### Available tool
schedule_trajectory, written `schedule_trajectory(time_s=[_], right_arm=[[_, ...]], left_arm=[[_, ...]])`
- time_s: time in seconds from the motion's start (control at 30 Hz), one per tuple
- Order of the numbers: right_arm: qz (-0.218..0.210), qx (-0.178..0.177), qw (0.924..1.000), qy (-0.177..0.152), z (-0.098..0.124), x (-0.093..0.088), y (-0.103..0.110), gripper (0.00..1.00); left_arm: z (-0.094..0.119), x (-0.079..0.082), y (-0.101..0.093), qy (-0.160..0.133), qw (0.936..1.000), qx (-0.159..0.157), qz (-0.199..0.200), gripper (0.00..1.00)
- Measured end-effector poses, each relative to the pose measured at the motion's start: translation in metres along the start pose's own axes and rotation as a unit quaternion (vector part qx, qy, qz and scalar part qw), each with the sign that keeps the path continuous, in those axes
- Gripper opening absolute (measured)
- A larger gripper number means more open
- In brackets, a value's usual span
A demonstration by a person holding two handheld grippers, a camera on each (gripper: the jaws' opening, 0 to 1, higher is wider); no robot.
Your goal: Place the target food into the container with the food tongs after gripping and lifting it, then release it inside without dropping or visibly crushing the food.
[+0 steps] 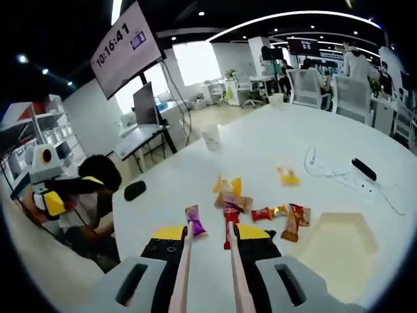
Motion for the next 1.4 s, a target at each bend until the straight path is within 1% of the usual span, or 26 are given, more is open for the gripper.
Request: schedule_trajectory(time_s=[0.13, 0.23, 0.33, 0.37, 0.43, 0.47, 0.5, 0.53, 0.63, 0.7, 0.87, 1.1, 1.27, 1.4], right_arm=[[-0.002, -0.011, 0.9999, 0.007, -0.001, -0.005, -0.003, 0.28], [-0.011, -0.036, 0.9989, 0.027, -0.003, -0.014, -0.010, 0.28], [-0.016, -0.040, 0.9986, 0.031, -0.004, -0.018, -0.013, 0.28], [-0.015, -0.046, 0.9982, 0.036, -0.005, -0.021, -0.015, 0.28], [-0.020, -0.050, 0.9979, 0.036, -0.005, -0.023, -0.017, 0.28], [-0.020, -0.063, 0.9975, 0.025, -0.005, -0.022, -0.020, 0.28], [-0.018, -0.066, 0.9974, 0.021, -0.005, -0.021, -0.021, 0.28], [-0.019, -0.069, 0.9973, 0.020, -0.005, -0.022, -0.022, 0.28], [-0.010, -0.086, 0.9961, 0.015, -0.009, -0.021, -0.032, 0.28], [-0.008, -0.090, 0.9958, 0.017, -0.013, -0.022, -0.039, 0.28], [-0.003, -0.093, 0.9953, 0.025, -0.021, -0.026, -0.043, 0.28], [-0.006, -0.086, 0.9955, 0.041, -0.034, -0.033, -0.049, 0.29], [-0.022, -0.097, 0.9936, 0.053, -0.046, -0.044, -0.068, 0.29], [-0.021, -0.094, 0.9937, 0.057, -0.050, -0.042, -0.069, 0.29]], left_arm=[[0.003, -0.003, -0.001, 0.002, 1.0000, 0.001, 0.001, 0.50], [0.005, -0.006, -0.002, 0.006, 1.0000, 0.002, 0.004, 0.50], [0.006, -0.008, -0.002, 0.003, 0.9999, 0.006, 0.011, 0.50], [0.006, -0.008, -0.002, 0.002, 0.9999, 0.007, 0.013, 0.50], [0.006, -0.009, -0.003, 0.004, 0.9999, 0.007, 0.013, 0.50], [0.006, -0.010, -0.003, 0.008, 0.9999, 0.008, 0.011, 0.50], [0.006, -0.011, -0.002, 0.011, 0.9999, 0.010, 0.008, 0.51], [0.007, -0.012, -0.002, 0.016, 0.9997, 0.016, 0.002, 0.52], [0.009, -0.010, -0.002, 0.016, 0.9997, 0.018, 0.001, 0.51], [0.010, -0.011, -0.001, 0.016, 0.9997, 0.019, 0.005, 0.51], [0.011, -0.009, 0.000, 0.017, 0.9995, 0.024, 0.007, 0.51], [0.009, -0.006, -0.001, 0.021, 0.9993, 0.031, 0.001, 0.51], [0.007, -0.002, -0.006, 0.020, 0.9993, 0.033, 0.000, 0.51], [0.007, 0.001, -0.010, 0.015, 0.9992, 0.037, -0.001, 0.50]])
Point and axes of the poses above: the point that each gripper's makers call its tool centre point, and the gripper's own axes: z roughly backward along the fingers, y roughly to its left, x roughly out of its top, the point moved 7 cm from there along z, roughly backward along the fingers, and after that the axes turned 3 degrees about -z, right-handed, at the moved point
